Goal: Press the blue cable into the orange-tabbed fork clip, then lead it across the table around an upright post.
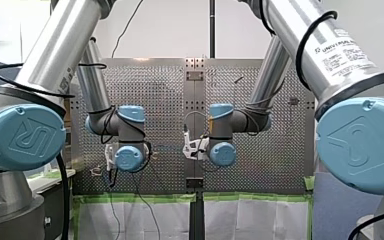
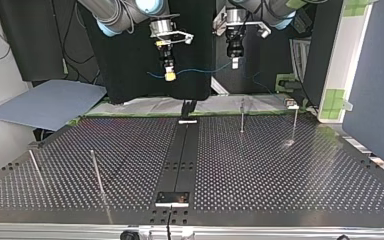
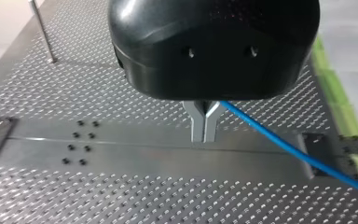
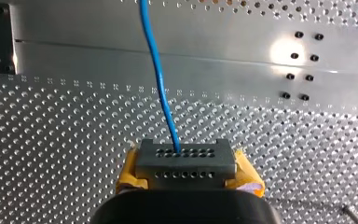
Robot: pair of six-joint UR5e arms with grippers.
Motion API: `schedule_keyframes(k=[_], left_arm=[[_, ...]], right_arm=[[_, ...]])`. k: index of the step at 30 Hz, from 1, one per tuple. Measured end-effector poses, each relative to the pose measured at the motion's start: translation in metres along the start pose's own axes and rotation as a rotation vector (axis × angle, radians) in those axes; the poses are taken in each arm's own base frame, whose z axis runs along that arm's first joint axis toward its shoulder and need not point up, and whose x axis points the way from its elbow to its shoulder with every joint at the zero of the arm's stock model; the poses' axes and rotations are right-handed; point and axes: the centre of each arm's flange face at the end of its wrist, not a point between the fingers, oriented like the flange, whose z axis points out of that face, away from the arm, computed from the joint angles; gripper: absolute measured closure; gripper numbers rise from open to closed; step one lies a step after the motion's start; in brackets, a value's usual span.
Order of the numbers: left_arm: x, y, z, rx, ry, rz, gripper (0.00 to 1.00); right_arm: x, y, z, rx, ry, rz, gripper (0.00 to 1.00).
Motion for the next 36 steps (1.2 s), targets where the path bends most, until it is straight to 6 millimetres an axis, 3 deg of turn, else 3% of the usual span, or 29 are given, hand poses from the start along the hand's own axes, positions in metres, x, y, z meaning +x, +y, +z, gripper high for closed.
schedule_keyframes(k=[5,24,36], left_arm=[[0.002,0.0,-0.003,0.021,0.018,0.013,1.0],[-0.001,-0.001,0.0,0.025,0.009,0.003,1.0],[-0.044,-0.002,0.023,-0.002,-0.067,-0.138,1.0]], right_arm=[[0.001,-0.012,-0.004,-0.006,-0.025,-0.01,1.0],[-0.003,-0.011,-0.011,-0.028,-0.09,-0.031,1.0],[0.063,0.0,0.021,-0.019,-0.02,0.077,1.0]])
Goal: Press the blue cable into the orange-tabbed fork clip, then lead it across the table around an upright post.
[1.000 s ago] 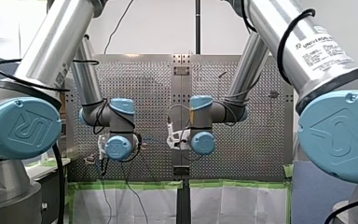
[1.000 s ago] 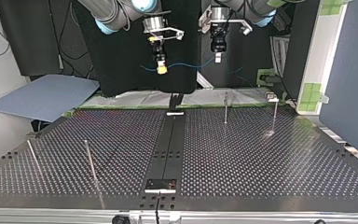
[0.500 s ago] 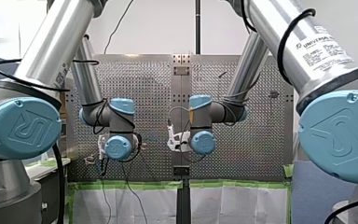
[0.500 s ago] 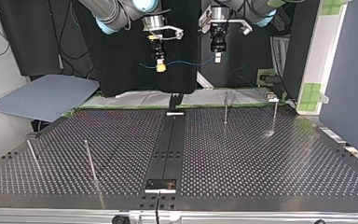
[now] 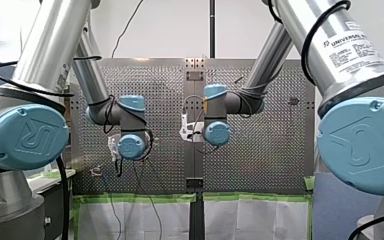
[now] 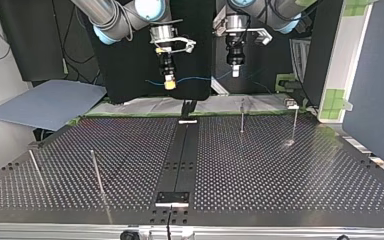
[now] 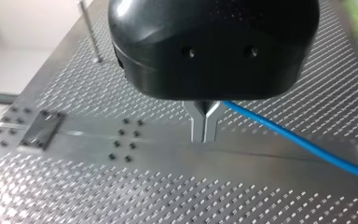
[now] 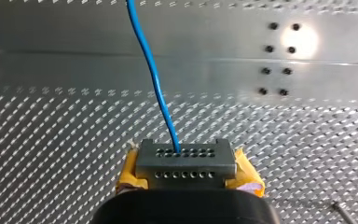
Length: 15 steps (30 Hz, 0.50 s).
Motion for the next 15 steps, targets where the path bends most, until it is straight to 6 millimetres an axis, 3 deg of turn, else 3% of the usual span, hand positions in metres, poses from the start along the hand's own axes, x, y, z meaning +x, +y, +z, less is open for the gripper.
schedule_keyframes(k=[9,15], left_arm=[[-0.034,0.004,0.007,-0.036,-0.06,-0.082,1.0],[-0.028,0.008,0.016,-0.044,-0.083,-0.091,1.0]], right_arm=[[0.037,0.0,-0.01,0.051,0.042,0.038,1.0],[0.025,-0.001,-0.008,0.054,0.044,0.04,1.0]])
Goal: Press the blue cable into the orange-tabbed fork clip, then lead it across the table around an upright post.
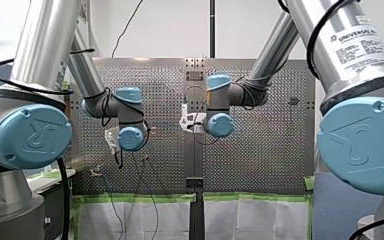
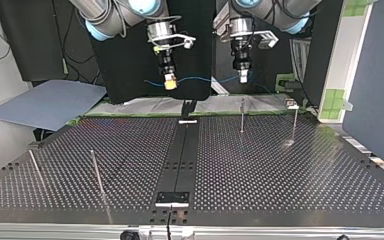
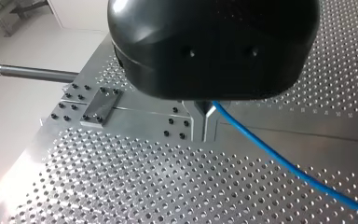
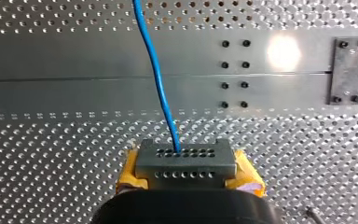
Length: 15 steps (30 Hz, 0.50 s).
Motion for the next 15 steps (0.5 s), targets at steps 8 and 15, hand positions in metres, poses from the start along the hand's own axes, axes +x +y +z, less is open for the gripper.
schedule_keyframes(k=[8,15], left_arm=[[0.02,0.012,0.009,-0.029,-0.007,0.023,1.0],[0.042,0.027,0.013,-0.06,0.02,0.076,1.0]], right_arm=[[-0.032,-0.006,0.004,0.032,-0.001,0.003,1.0],[-0.064,-0.004,0.009,0.032,0.0,0.011,1.0]])
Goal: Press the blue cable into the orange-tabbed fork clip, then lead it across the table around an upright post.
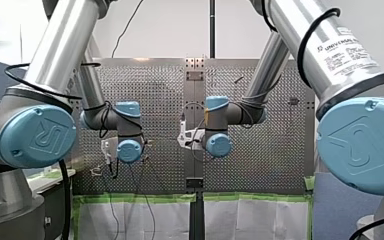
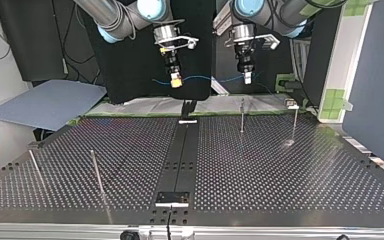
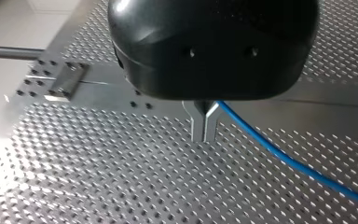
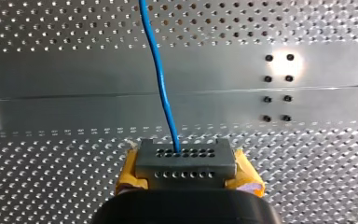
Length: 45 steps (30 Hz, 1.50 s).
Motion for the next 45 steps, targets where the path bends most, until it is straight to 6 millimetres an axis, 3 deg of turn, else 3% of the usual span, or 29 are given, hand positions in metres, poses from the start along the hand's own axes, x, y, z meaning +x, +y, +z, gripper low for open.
schedule_keyframes(k=[16,25,45], left_arm=[[0.054,0.026,0.001,-0.035,0.062,0.075,1.0],[0.061,0.032,0.005,-0.016,0.085,0.095,1.0],[0.064,0.047,0.028,0.017,0.137,0.108,1.0]], right_arm=[[-0.063,0.001,0.019,0.016,-0.041,0.001,1.0],[-0.087,0.005,0.035,0.018,-0.077,-0.004,1.0],[-0.092,0.02,0.054,0.01,-0.085,-0.003,1.0]])
